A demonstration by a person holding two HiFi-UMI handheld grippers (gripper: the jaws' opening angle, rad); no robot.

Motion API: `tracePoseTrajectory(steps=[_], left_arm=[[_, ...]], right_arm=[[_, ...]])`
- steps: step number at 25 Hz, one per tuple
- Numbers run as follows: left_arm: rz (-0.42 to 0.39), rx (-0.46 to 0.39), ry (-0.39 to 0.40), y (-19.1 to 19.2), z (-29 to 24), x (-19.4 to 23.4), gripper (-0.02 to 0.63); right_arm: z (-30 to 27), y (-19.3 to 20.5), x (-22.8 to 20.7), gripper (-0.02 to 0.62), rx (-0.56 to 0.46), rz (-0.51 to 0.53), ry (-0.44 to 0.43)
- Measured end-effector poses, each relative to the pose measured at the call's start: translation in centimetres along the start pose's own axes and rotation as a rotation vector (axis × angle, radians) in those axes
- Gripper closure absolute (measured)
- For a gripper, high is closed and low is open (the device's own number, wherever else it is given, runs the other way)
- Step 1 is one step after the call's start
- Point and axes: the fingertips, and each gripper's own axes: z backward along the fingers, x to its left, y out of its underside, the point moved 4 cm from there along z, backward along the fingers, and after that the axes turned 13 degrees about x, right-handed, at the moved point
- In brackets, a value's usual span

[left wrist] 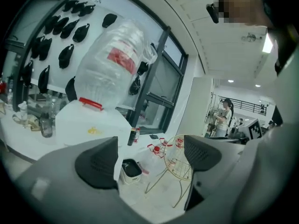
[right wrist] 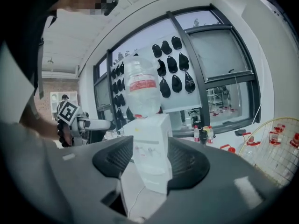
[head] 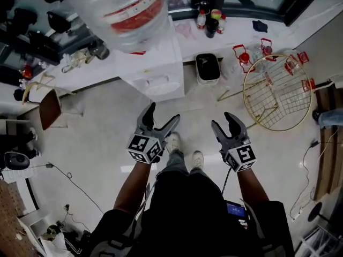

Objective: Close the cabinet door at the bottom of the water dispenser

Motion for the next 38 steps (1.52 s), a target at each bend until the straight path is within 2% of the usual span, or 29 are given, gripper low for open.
tracePoseTrajectory(steps=[5,8,18,22,29,33,38], left_arm=[[-0.049,-0.044,-0.014,-2.5,3.3,-1.8,0.158],[-0.074,-0.059,-0.025,-3.5,4.8,-2.9,0.158],[-0.101,-0.135,-0.039,-6.5,8.6,-5.8,0.165],[-0.126,-0.159,-0.066,-7.1,9.7,-5.7,0.225],[-0.177,-0.184,-0.109,-8.0,10.8,-5.2,0.376],[-0.183,-0.193,-0.079,-8.6,11.1,-6.2,0.449],[-0.195,-0.226,-0.091,-9.1,11.6,-6.5,0.527]], right_arm=[[1.3,-2.8,1.3,0.368,-0.050,0.018,-0.037],[2.2,-4.3,2.3,0.370,-0.063,-0.007,-0.073],[3.7,-7.6,4.1,0.380,-0.113,0.049,-0.129],[4.1,-9.3,4.3,0.411,-0.161,0.053,-0.118],[4.3,-11.3,5.1,0.474,-0.218,0.095,-0.123],[4.5,-12.3,5.8,0.503,-0.229,0.104,-0.128],[4.4,-12.8,6.8,0.540,-0.218,0.124,-0.146]])
